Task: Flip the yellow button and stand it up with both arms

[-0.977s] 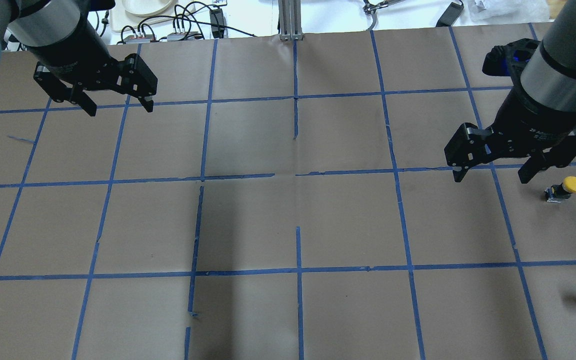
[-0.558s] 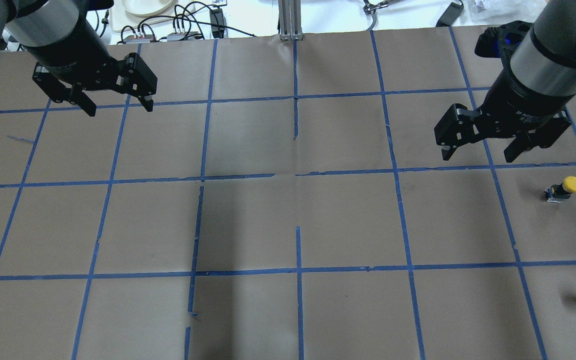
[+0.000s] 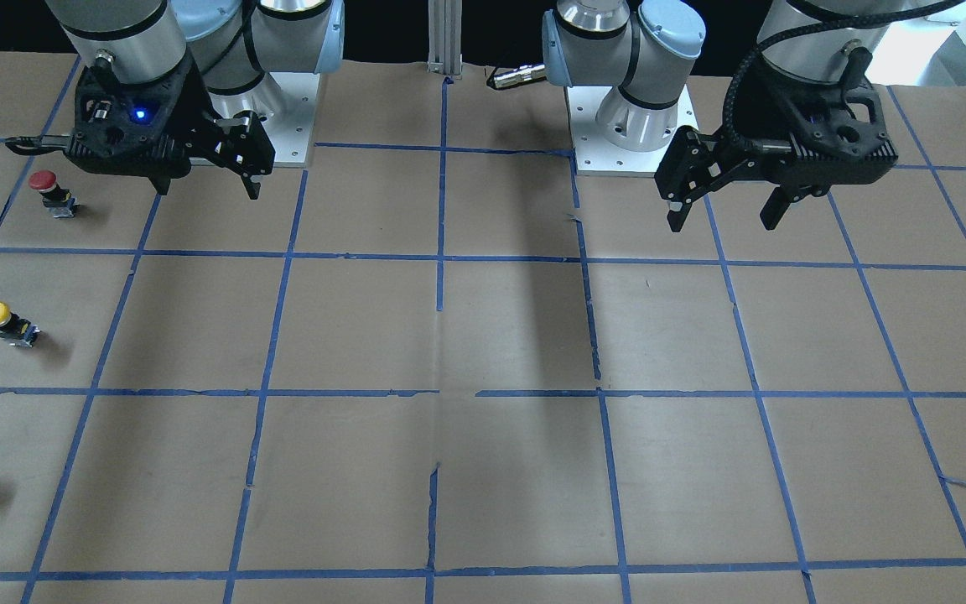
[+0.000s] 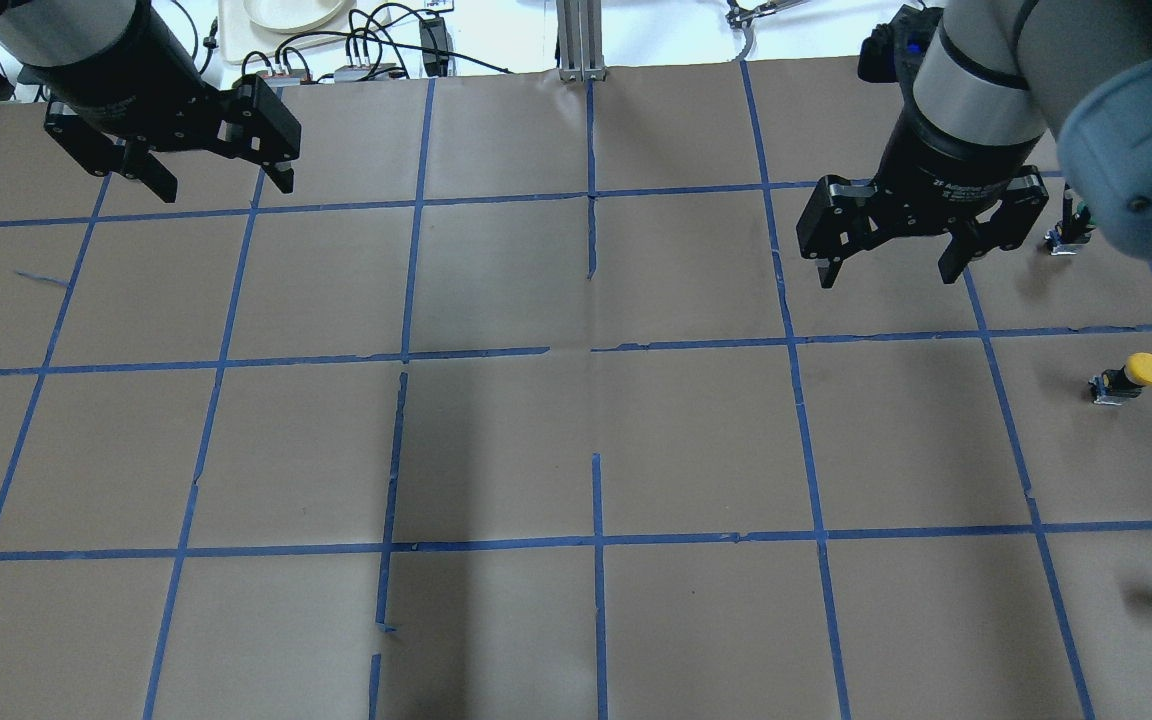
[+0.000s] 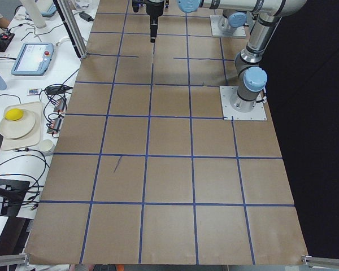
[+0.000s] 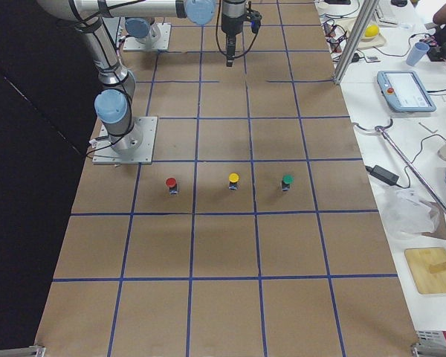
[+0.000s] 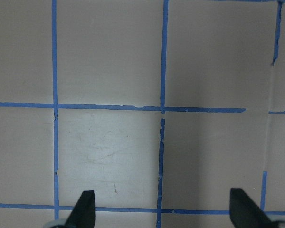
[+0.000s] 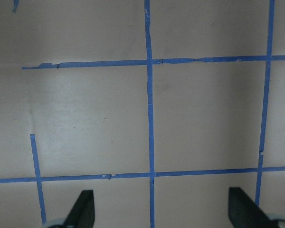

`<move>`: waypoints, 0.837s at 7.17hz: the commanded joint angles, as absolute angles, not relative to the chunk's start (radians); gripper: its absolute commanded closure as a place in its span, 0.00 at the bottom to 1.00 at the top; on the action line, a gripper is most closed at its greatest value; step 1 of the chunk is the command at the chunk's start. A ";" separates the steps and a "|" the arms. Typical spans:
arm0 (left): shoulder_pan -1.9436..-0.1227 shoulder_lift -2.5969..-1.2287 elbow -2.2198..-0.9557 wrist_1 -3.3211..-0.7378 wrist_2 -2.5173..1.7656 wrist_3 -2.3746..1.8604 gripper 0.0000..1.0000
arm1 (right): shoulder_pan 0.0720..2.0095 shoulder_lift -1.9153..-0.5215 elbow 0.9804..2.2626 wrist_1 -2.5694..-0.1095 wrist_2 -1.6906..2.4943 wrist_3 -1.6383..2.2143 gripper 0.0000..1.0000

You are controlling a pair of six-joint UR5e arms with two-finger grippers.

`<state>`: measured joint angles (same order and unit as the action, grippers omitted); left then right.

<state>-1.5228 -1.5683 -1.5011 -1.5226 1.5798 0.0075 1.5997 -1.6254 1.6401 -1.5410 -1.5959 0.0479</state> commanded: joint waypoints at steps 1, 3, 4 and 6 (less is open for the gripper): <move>-1.523 -1.566 -1.506 -1.516 1.580 0.009 0.00 | 1.579 -1.623 1.641 -1.537 -1.601 0.043 0.00; -1.523 -1.568 -1.506 -1.516 1.578 0.008 0.00 | 1.546 -1.626 1.641 -1.517 -1.601 0.043 0.00; -1.522 -1.568 -1.505 -1.514 1.577 0.008 0.00 | 1.548 -1.628 1.641 -1.519 -1.600 0.043 0.00; -1.522 -1.566 -1.506 -1.514 1.572 0.009 0.00 | 1.548 -1.631 1.640 -1.522 -1.600 0.043 0.00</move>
<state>-1.5219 -1.5669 -1.5059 -1.5143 1.5767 0.0086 1.5485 -1.6286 1.6406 -1.5209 -1.6002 0.0430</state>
